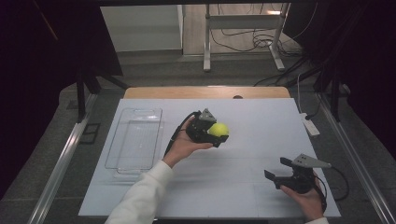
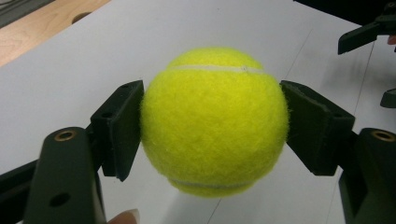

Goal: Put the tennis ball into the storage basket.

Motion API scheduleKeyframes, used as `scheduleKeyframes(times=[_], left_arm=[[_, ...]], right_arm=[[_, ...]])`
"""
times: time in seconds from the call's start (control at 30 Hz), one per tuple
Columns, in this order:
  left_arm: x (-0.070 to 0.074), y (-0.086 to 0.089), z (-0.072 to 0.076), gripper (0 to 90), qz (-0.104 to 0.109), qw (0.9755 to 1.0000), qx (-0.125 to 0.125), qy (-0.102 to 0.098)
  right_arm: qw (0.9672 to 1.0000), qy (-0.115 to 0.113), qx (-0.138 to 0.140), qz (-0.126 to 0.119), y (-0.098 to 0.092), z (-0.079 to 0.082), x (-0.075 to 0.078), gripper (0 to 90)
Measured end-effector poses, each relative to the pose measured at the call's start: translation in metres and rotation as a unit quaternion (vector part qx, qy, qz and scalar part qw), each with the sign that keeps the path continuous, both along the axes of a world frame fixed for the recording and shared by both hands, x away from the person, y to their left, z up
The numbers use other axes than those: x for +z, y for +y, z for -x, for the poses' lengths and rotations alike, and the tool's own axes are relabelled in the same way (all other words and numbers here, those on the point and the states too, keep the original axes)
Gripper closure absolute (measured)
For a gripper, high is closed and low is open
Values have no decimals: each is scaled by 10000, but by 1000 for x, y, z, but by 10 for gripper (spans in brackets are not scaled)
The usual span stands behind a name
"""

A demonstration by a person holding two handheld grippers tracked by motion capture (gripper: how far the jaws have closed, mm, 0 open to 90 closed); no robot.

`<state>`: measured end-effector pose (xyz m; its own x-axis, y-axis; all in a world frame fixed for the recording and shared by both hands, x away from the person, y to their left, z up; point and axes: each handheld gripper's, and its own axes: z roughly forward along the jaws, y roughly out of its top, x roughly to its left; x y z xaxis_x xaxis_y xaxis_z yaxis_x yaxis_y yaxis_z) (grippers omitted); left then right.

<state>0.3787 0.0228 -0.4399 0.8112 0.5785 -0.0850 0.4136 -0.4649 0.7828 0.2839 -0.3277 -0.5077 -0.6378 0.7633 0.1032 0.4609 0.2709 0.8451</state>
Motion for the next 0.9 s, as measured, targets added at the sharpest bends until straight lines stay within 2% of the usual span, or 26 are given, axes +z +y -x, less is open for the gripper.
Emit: scheduleKeyframes(times=[0.9], left_arm=[[13,20,7,268,162,9996,168,-185]], right_arm=[[10000,9,-20,-3,0,0,0,106]])
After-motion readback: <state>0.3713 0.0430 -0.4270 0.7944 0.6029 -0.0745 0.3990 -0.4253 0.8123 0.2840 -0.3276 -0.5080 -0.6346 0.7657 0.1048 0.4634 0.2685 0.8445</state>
